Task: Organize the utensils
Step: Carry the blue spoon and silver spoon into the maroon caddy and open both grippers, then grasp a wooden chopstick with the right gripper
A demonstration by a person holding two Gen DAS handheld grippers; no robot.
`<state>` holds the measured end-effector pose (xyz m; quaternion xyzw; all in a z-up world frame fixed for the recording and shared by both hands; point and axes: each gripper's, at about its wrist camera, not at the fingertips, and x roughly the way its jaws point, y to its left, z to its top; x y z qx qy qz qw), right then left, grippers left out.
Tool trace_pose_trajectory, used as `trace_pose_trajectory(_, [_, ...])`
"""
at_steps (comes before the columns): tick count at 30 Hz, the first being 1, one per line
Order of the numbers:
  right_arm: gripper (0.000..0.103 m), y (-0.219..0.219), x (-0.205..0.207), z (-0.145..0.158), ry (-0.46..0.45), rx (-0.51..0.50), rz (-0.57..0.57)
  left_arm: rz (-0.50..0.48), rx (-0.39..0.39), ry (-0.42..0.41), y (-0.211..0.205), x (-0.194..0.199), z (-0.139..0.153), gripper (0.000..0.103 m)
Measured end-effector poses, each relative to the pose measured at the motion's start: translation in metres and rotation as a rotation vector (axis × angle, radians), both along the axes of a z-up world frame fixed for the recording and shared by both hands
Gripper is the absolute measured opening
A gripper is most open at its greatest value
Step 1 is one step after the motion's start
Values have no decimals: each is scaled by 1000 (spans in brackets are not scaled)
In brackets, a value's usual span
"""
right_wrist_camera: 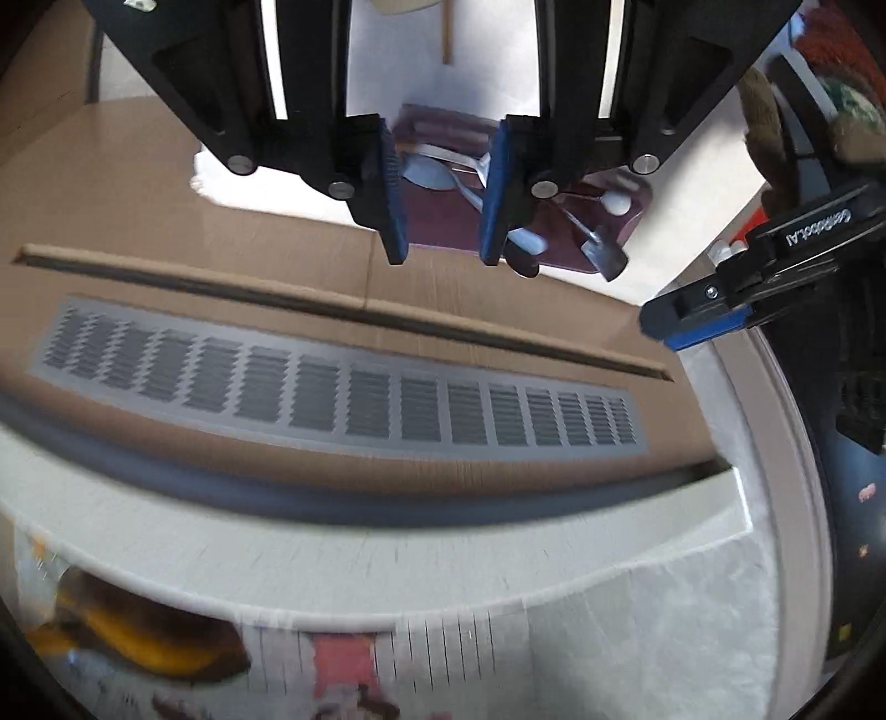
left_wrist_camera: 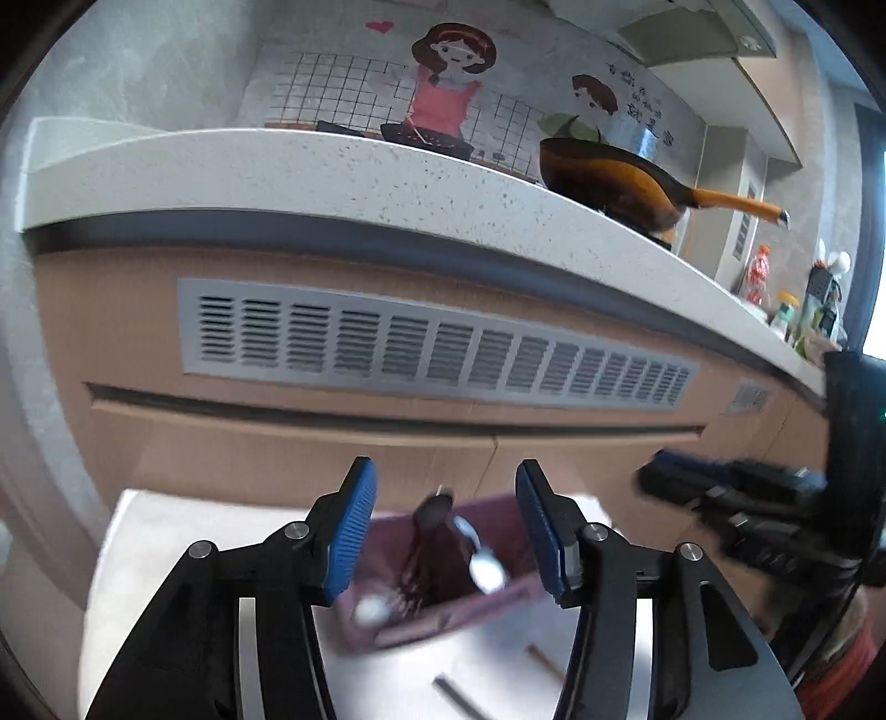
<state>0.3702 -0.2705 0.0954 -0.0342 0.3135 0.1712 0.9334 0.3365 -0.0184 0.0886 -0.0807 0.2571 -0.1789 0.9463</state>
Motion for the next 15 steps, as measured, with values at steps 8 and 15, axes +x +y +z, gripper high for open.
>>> trace_pose_trajectory(8, [42,-5,-90,-47,125,-78,103,-34,45,230,17,-77,-72,53])
trace_pose_trajectory(15, [35,28,-150,-131,372,-91,252,-16,112,328,24,-134,-117,53])
